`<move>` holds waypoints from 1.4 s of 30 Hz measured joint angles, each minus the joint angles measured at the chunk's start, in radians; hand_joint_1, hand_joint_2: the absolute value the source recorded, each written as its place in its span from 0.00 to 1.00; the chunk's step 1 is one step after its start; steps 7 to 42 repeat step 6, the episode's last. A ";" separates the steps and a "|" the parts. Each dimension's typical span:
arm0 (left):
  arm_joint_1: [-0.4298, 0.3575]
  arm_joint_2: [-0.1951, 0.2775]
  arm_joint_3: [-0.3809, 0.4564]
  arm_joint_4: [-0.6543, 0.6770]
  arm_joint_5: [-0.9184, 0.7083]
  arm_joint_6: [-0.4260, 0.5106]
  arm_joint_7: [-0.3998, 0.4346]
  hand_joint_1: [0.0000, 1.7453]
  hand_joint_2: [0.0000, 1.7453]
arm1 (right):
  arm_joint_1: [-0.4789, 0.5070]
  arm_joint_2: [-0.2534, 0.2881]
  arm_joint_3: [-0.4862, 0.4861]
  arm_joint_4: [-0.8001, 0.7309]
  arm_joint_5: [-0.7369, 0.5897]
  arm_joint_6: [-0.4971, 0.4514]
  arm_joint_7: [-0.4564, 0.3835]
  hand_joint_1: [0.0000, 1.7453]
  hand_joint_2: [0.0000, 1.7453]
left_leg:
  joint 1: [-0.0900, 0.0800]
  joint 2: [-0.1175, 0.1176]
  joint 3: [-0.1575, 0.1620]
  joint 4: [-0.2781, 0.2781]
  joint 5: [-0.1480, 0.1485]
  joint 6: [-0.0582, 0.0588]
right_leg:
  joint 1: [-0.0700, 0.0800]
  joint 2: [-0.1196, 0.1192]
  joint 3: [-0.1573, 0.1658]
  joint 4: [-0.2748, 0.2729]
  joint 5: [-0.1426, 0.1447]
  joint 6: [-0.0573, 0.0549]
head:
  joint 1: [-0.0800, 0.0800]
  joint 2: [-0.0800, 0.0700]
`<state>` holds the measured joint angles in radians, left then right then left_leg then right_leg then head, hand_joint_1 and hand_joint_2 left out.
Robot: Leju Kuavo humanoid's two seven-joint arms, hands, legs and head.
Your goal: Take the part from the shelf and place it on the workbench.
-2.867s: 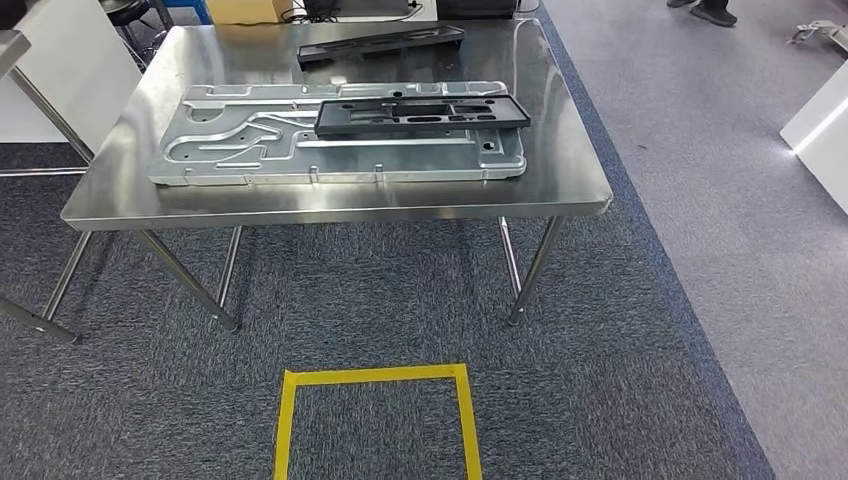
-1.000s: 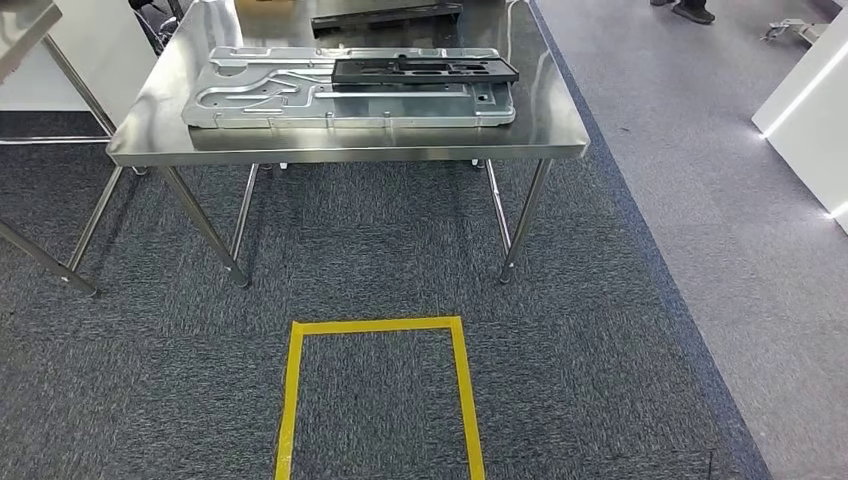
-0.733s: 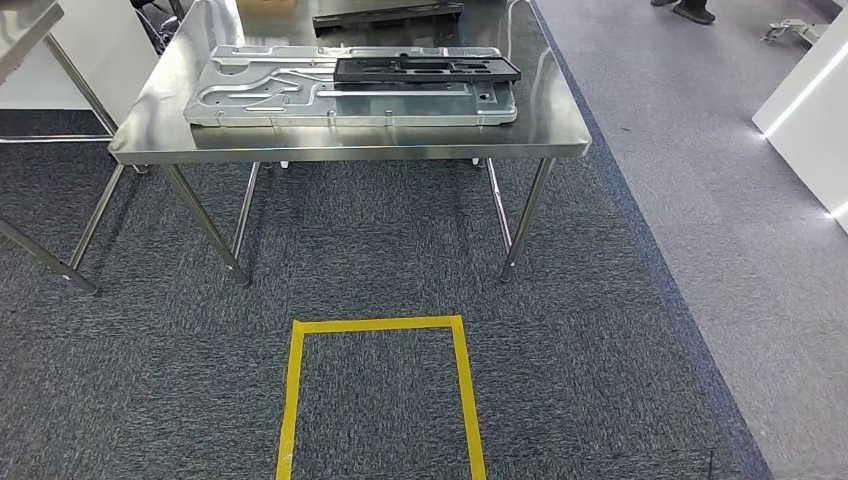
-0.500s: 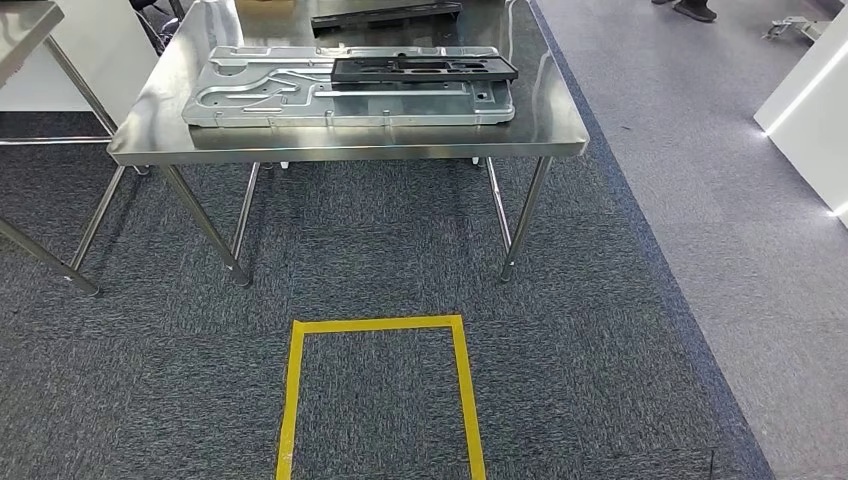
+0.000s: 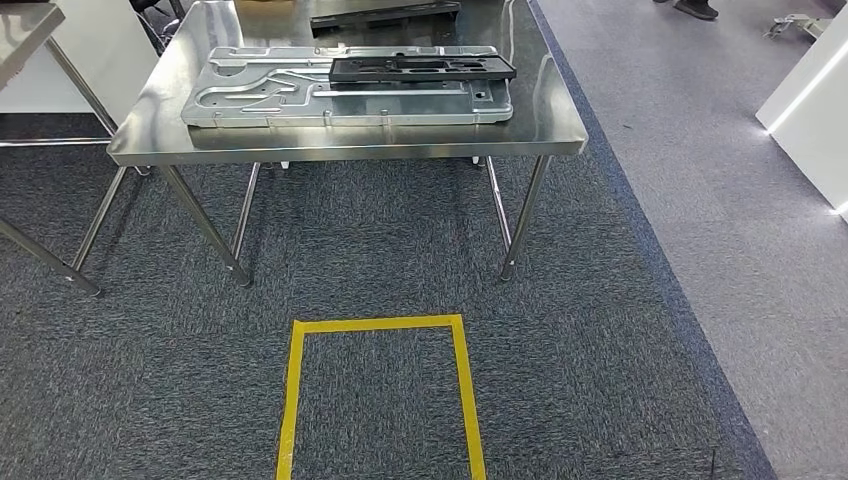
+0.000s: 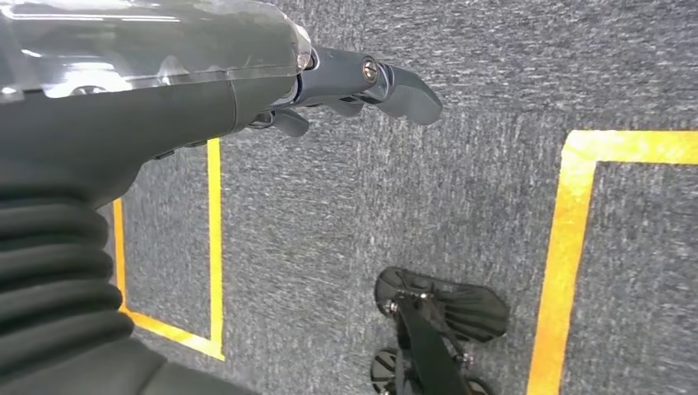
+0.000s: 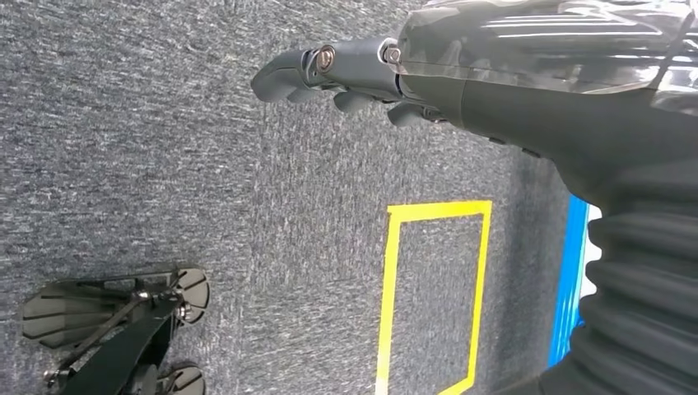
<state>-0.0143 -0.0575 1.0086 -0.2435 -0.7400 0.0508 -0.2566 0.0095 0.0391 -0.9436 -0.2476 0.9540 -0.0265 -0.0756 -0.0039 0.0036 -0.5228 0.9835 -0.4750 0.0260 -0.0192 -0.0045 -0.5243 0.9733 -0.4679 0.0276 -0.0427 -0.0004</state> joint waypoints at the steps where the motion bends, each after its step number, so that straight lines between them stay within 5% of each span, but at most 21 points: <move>1: 0.004 0.001 -0.022 -0.003 0.017 -0.001 0.006 0.00 0.00 | 0.003 -0.001 0.020 -0.003 -0.022 0.000 0.001 0.00 0.00 | 0.000 0.000 0.000 0.000 0.000 0.000 | 0.000 0.000 0.000 0.000 0.000 0.000 | 0.000 0.000; 6: 0.019 0.006 -0.118 -0.015 0.090 -0.004 0.031 0.00 0.00 | 0.015 -0.004 0.113 -0.015 -0.116 0.002 0.007 0.00 0.00 | 0.000 0.000 0.000 0.000 0.000 0.000 | 0.000 0.000 0.000 0.000 0.000 0.000 | 0.000 0.000; 42: 0.019 0.006 -0.118 -0.015 0.090 -0.004 0.031 0.00 0.00 | 0.015 -0.004 0.113 -0.015 -0.116 0.002 0.007 0.00 0.00 | 0.000 0.000 0.000 0.000 0.000 0.000 | 0.000 0.000 0.000 0.000 0.000 0.000 | 0.000 0.000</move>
